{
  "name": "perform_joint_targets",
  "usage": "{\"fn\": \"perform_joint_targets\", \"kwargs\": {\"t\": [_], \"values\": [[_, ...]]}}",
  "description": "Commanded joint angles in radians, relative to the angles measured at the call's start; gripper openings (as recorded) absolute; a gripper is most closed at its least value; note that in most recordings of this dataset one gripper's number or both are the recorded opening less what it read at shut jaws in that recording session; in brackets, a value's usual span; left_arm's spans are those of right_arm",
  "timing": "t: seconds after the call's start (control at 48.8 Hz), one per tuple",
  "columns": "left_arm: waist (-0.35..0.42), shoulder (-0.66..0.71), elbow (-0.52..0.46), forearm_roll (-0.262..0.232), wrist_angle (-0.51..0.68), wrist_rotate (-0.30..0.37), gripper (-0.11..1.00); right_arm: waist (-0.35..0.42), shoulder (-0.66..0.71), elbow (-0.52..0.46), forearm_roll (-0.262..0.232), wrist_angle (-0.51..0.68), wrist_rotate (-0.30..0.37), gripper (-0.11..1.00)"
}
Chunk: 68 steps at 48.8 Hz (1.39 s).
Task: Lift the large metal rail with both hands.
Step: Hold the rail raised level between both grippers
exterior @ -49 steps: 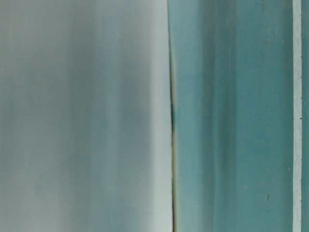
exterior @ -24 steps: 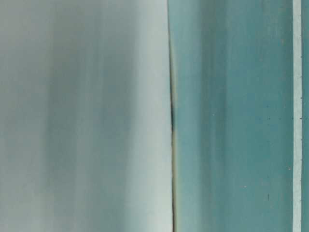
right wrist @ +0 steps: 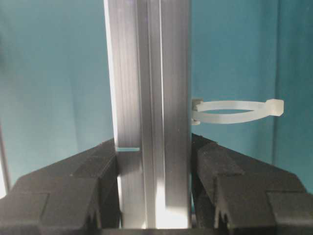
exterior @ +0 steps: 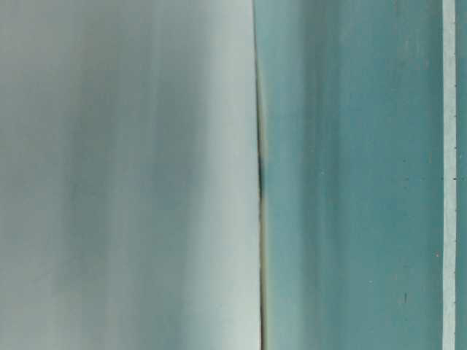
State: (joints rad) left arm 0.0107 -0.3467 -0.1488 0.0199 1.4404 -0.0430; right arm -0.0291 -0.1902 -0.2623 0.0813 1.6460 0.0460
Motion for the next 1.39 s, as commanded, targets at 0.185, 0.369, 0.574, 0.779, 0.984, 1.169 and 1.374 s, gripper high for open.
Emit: {"fn": "perform_joint_targets", "kwargs": {"t": [0.185,0.369,0.574,0.779,0.984,1.169,1.374], "values": [[0.005,-0.003,-0.018,0.003,-0.02,0.0,0.36,0.003,-0.017,-0.035,0.0,-0.017,0.006,0.39],[0.006,-0.002,-0.012,0.002,-0.02,-0.002,0.36,0.002,-0.031,-0.038,0.0,-0.017,0.006,0.39],[0.009,-0.003,-0.009,0.002,-0.02,-0.002,0.36,0.002,-0.032,-0.043,0.0,-0.02,0.005,0.39],[0.009,0.0,-0.008,0.002,-0.02,-0.002,0.36,0.002,-0.032,-0.057,0.0,-0.02,0.002,0.39],[0.009,0.002,0.002,0.002,-0.02,0.002,0.36,0.002,-0.032,-0.043,-0.002,-0.02,0.002,0.39],[0.009,0.002,0.035,0.002,-0.02,0.003,0.36,0.002,-0.031,0.011,-0.002,-0.02,0.002,0.39],[0.009,0.002,0.137,0.002,-0.051,0.028,0.36,0.003,-0.029,0.16,-0.002,-0.037,-0.002,0.39]]}}
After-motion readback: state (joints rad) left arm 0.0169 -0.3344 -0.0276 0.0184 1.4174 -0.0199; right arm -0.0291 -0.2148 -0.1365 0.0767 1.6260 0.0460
